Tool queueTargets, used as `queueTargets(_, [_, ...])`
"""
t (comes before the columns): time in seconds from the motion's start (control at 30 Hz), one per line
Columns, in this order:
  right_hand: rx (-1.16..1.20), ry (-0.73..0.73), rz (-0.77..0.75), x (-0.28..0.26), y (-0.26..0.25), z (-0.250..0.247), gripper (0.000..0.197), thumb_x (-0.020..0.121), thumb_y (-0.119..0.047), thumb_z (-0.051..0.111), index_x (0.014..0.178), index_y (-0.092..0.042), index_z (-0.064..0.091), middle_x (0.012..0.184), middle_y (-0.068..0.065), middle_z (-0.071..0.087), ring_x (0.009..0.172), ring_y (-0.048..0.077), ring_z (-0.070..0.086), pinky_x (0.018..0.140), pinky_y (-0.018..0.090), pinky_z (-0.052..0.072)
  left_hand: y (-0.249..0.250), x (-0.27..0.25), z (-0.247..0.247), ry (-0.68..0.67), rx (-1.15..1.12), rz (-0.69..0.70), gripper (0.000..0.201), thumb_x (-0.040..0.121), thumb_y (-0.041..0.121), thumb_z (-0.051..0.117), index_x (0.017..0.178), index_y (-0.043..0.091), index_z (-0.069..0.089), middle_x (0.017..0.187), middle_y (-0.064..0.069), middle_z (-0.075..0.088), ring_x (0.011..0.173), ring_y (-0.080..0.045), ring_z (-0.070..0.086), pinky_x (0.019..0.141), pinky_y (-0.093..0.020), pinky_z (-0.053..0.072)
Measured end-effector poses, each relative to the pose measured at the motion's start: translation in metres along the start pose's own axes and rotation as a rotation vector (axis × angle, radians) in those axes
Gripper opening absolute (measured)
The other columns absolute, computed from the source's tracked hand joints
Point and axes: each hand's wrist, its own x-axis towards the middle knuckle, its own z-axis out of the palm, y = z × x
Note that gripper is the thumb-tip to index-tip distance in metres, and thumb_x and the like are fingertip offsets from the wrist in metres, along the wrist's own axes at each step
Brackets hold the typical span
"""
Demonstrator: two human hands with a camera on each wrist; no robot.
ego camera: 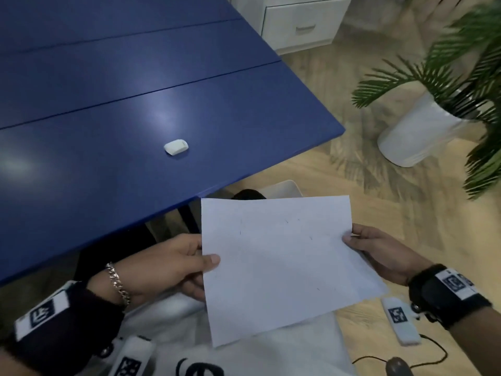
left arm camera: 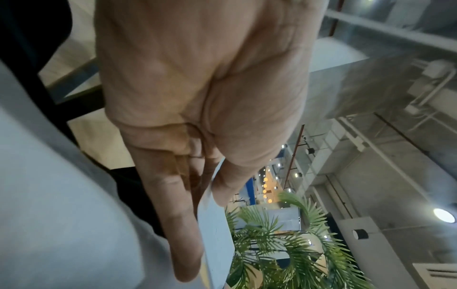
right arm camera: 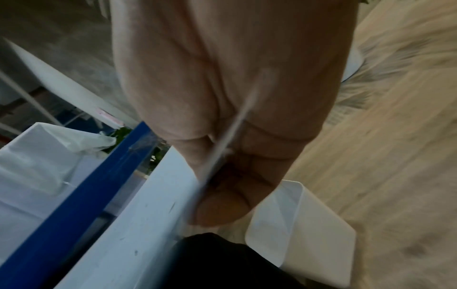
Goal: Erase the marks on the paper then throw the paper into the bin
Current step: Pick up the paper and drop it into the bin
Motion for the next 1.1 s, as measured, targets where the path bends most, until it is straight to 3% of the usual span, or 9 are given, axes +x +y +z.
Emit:
queueTargets(0.3, [0.046, 0.013, 0.009, 0.073, 0.015, -0.016, 0.031, 0.110, -0.013, 0.053, 0.137, -0.011, 0.065, 0.136, 0.015, 0.072, 0.126, 0.040, 0.068, 0.114, 0.060, 0.047, 0.010, 0.046, 0.004, 0.037, -0.032, -0.020, 0.028, 0.103, 0.003, 0.057, 0.128, 0.008, 0.069, 0.122, -0.016, 0.076, 0.101, -0.027, 0.076, 0.074, -0.036, 0.064])
queueTargets(0.47, [0.003, 0.051, -0.025, 0.125, -0.001, -0.018, 0.025, 0.108, -0.019, 0.058, 0.130, -0.011, 0.066, 0.127, 0.014, 0.076, 0.116, 0.039, 0.072, 0.105, 0.053, 0.056, 0.017, 0.071, 0.003, 0.228, -0.025, 0.013, 0.034, 0.102, -0.008, 0.050, 0.125, 0.008, 0.069, 0.120, -0.006, 0.078, 0.109, -0.021, 0.075, 0.076, -0.028, 0.062])
queueTargets(0.6, [-0.053, 0.122, -0.005, 0.169, -0.003, -0.018, 0.020, 0.104, -0.020, 0.064, 0.122, -0.017, 0.073, 0.120, 0.016, 0.077, 0.094, 0.031, 0.071, 0.086, 0.041, 0.054, 0.018, 0.086, 0.000, 0.429, -0.065, -0.019, 0.025, 0.102, -0.007, 0.052, 0.110, 0.007, 0.070, 0.105, -0.004, 0.081, 0.086, -0.012, 0.079, 0.068, -0.020, 0.060])
queueTargets(0.77, [-0.041, 0.132, 0.012, 0.208, 0.012, -0.003, 0.031, 0.101, -0.003, 0.056, 0.123, -0.014, 0.075, 0.127, 0.014, 0.074, 0.107, 0.034, 0.072, 0.094, 0.047, 0.061, 0.016, 0.112, 0.001, 0.526, -0.031, -0.029, 0.025, 0.103, 0.000, 0.056, 0.117, 0.016, 0.069, 0.107, 0.001, 0.081, 0.092, -0.013, 0.078, 0.079, -0.029, 0.058])
queueTargets(0.87, [-0.094, 0.157, 0.013, 0.234, 0.024, 0.006, 0.032, 0.097, -0.009, 0.057, 0.117, -0.025, 0.076, 0.128, 0.014, 0.072, 0.113, 0.039, 0.071, 0.097, 0.056, 0.060, 0.022, 0.129, 0.003, 0.529, 0.034, -0.059, 0.022, 0.100, 0.002, 0.058, 0.109, 0.016, 0.072, 0.104, 0.001, 0.081, 0.089, -0.011, 0.077, 0.085, -0.034, 0.060])
queueTargets(0.9, [-0.123, 0.173, 0.010, 0.244, 0.028, 0.007, 0.030, 0.096, -0.011, 0.057, 0.113, -0.027, 0.076, 0.128, 0.015, 0.072, 0.113, 0.040, 0.070, 0.098, 0.056, 0.060, 0.028, 0.132, 0.006, 0.536, 0.072, -0.058, 0.018, 0.094, 0.009, 0.062, 0.107, 0.014, 0.073, 0.103, -0.001, 0.081, 0.089, -0.014, 0.078, 0.089, -0.040, 0.061])
queueTargets(0.97, [-0.177, 0.216, 0.004, 0.259, 0.038, 0.004, 0.026, 0.100, -0.013, 0.056, 0.116, -0.026, 0.072, 0.130, 0.018, 0.071, 0.114, 0.042, 0.068, 0.096, 0.051, 0.059, 0.032, 0.145, 0.003, 0.563, 0.166, -0.066, 0.037, 0.076, 0.027, 0.064, 0.109, 0.013, 0.071, 0.101, -0.005, 0.080, 0.089, -0.023, 0.078, 0.094, -0.050, 0.061])
queueTargets(1.03, [-0.339, 0.294, -0.019, 0.260, 0.041, 0.002, 0.030, 0.104, -0.015, 0.053, 0.129, -0.020, 0.069, 0.137, 0.017, 0.069, 0.121, 0.039, 0.066, 0.101, 0.048, 0.055, 0.037, 0.159, 0.003, 0.580, 0.217, -0.103, 0.034, 0.079, 0.025, 0.063, 0.110, 0.012, 0.067, 0.101, -0.009, 0.078, 0.086, -0.024, 0.075, 0.085, -0.040, 0.064])
queueTargets(1.1, [-0.545, 0.397, -0.092, 0.251, 0.037, 0.004, 0.036, 0.106, -0.019, 0.051, 0.139, -0.015, 0.066, 0.143, 0.012, 0.066, 0.130, 0.034, 0.062, 0.103, 0.036, 0.048, 0.039, 0.171, 0.006, 0.604, 0.244, -0.108, 0.019, 0.093, 0.006, 0.057, 0.110, 0.009, 0.065, 0.102, -0.008, 0.074, 0.080, -0.015, 0.068, 0.060, -0.015, 0.056])
